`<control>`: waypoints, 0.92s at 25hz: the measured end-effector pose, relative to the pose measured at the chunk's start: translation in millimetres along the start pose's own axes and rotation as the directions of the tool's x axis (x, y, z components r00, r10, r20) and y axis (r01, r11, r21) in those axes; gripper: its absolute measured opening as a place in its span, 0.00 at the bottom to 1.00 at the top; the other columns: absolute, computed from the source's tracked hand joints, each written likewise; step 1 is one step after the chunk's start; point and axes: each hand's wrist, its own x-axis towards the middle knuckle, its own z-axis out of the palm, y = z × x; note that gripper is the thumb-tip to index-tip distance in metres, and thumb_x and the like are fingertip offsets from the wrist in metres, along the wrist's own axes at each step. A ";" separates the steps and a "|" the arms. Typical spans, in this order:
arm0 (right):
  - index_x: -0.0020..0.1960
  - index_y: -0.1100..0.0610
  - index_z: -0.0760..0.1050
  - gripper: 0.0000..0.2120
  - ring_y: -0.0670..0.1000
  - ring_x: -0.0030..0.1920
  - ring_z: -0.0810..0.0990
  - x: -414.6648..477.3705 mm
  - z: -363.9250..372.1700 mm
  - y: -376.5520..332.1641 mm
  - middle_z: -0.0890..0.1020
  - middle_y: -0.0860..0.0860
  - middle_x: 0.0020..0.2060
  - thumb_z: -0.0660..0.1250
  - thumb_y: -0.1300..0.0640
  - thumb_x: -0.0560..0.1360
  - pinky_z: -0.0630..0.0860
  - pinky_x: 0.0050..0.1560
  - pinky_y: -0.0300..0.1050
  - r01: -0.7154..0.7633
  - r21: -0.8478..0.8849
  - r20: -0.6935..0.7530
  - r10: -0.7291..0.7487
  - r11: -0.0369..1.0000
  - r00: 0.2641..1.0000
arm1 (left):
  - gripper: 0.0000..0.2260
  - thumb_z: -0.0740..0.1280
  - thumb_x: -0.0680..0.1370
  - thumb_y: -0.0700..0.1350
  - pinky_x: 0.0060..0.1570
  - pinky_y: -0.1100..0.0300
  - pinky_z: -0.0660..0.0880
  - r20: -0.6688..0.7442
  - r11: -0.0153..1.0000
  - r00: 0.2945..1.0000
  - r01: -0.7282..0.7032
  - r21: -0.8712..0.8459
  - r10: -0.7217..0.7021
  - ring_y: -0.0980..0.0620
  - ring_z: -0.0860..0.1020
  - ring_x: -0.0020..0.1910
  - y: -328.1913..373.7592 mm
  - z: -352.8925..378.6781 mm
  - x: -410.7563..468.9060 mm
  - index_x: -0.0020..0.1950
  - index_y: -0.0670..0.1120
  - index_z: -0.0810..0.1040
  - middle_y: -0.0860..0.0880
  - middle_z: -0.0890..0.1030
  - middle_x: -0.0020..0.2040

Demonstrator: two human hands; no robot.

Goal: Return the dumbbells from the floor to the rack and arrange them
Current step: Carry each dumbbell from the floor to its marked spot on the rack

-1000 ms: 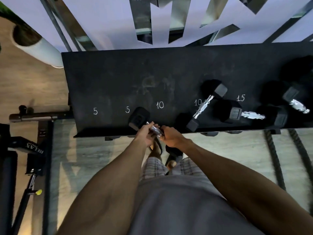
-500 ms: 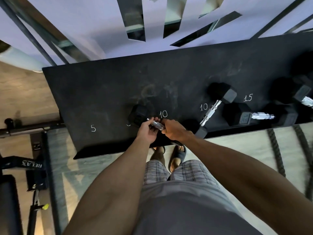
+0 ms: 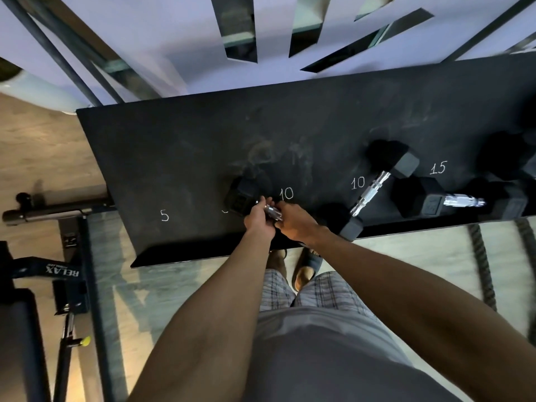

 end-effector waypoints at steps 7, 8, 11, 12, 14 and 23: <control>0.62 0.57 0.74 0.18 0.59 0.53 0.82 2.6 0.7 -1.8 0.83 0.58 0.52 0.67 0.61 0.72 0.78 0.51 0.50 -0.053 0.177 -0.098 0.071 0.983 0.993 | 0.07 0.72 0.74 0.39 0.49 0.52 0.78 -0.045 0.982 0.991 -0.116 0.150 0.124 0.48 0.80 0.36 5.2 14.6 -6.9 0.37 0.39 0.79 0.46 0.82 0.33; 0.64 0.57 0.74 0.19 0.59 0.53 0.82 3.9 -1.9 -3.2 0.83 0.58 0.52 0.67 0.61 0.73 0.77 0.51 0.49 -0.055 0.223 -0.128 0.085 0.973 0.988 | 0.08 0.73 0.74 0.39 0.48 0.52 0.78 -0.033 0.966 0.987 -0.149 0.213 0.159 0.49 0.79 0.35 10.1 22.1 -10.0 0.35 0.40 0.78 0.46 0.82 0.33; 0.63 0.59 0.74 0.17 0.55 0.52 0.82 5.8 -10.9 -7.9 0.83 0.56 0.51 0.67 0.62 0.74 0.72 0.47 0.43 -0.050 0.373 -0.204 0.134 0.927 0.970 | 0.08 0.72 0.74 0.39 0.42 0.57 0.78 0.061 0.881 0.964 -0.260 0.396 0.257 0.51 0.79 0.34 25.1 46.8 -21.0 0.36 0.43 0.77 0.47 0.81 0.35; 0.63 0.60 0.75 0.16 0.54 0.52 0.82 6.5 -13.4 -7.8 0.84 0.56 0.51 0.67 0.63 0.75 0.71 0.46 0.41 -0.053 0.431 -0.221 0.163 0.901 0.962 | 0.07 0.72 0.74 0.39 0.39 0.58 0.78 0.097 0.839 0.955 -0.293 0.458 0.281 0.51 0.79 0.34 28.4 53.4 -23.0 0.37 0.43 0.77 0.48 0.81 0.35; 0.60 0.61 0.76 0.14 0.54 0.51 0.82 9.3 -16.3 -6.0 0.84 0.56 0.50 0.68 0.62 0.75 0.70 0.45 0.40 -0.076 0.504 -0.236 0.222 0.860 0.946 | 0.05 0.72 0.74 0.41 0.37 0.60 0.77 0.164 0.741 0.941 -0.334 0.583 0.295 0.52 0.80 0.35 32.8 65.4 -25.7 0.40 0.42 0.79 0.48 0.81 0.35; 0.59 0.59 0.77 0.14 0.53 0.47 0.84 21.5 -16.3 8.9 0.85 0.56 0.47 0.70 0.59 0.75 0.81 0.51 0.49 -0.110 0.627 -0.220 0.311 0.771 0.925 | 0.11 0.72 0.74 0.44 0.46 0.58 0.77 0.248 0.601 0.931 -0.363 0.712 0.268 0.51 0.82 0.41 31.0 83.0 -21.2 0.52 0.38 0.82 0.48 0.83 0.39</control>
